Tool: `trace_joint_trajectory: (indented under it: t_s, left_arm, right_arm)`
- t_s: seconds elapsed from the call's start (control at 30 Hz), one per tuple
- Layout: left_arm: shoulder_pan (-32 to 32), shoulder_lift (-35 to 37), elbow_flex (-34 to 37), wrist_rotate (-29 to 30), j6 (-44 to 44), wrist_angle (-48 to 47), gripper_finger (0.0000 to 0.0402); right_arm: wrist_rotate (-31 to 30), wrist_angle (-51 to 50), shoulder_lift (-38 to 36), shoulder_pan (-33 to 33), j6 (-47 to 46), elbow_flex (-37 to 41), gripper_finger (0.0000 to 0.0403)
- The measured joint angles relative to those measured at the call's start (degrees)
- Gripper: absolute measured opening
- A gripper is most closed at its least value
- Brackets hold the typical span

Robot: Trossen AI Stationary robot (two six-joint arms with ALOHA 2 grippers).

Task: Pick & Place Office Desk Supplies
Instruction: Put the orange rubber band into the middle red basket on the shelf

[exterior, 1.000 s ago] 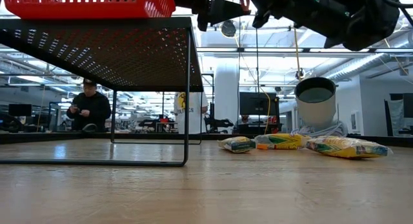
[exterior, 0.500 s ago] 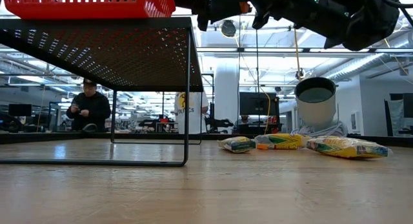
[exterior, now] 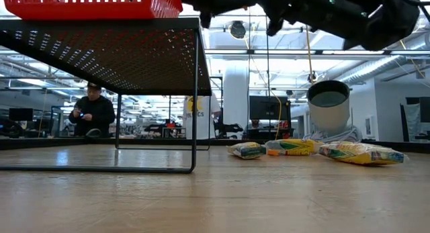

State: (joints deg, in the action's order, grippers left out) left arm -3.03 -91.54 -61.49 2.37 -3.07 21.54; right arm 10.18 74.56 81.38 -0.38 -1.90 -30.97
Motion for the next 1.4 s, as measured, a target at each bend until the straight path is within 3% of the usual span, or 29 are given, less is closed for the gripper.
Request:
trace_joint_trajectory:
  t_s: [0.2, 0.43, 0.6, 0.77, 0.97, 1.23, 1.4]
  left_arm:
    - [-0.04, 6.19, -0.04, -1.34, 0.71, -10.89, 0.0015]
    - [-0.59, 12.31, 2.13, -1.15, 2.37, -19.03, 0.0011]
    - [-0.84, 17.8, 8.56, -0.01, 6.68, -21.42, 0.0005]
    - [-0.99, 23.96, 14.02, 5.37, 14.66, -28.02, 0.0013]
    - [-1.78, 28.99, 15.99, 8.14, 20.59, -33.7, 0.0007]
    - [-2.27, 29.85, 15.98, 8.23, 23.31, -34.28, 0.0079]
    - [-2.27, 29.83, 15.98, 9.27, 24.74, -34.38, 0.0148]
  right_arm:
    - [0.09, -4.35, -7.87, -1.29, -0.01, 4.61, 0.0111]
    - [-3.69, -4.22, -15.01, -1.54, 0.01, 10.85, 0.0125]
    - [-7.37, -4.29, -16.89, -1.54, 0.21, 13.04, 0.0119]
    - [-7.43, -4.51, -17.34, -1.58, 1.21, 13.76, 0.0117]
    - [-8.05, -4.83, -17.0, -1.58, 2.86, 13.78, 0.012]
    - [-8.87, -5.8, -16.98, -1.58, 3.0, 13.76, 0.0121]
    - [-8.87, -6.31, -16.96, -1.58, 2.65, 13.76, 0.0122]
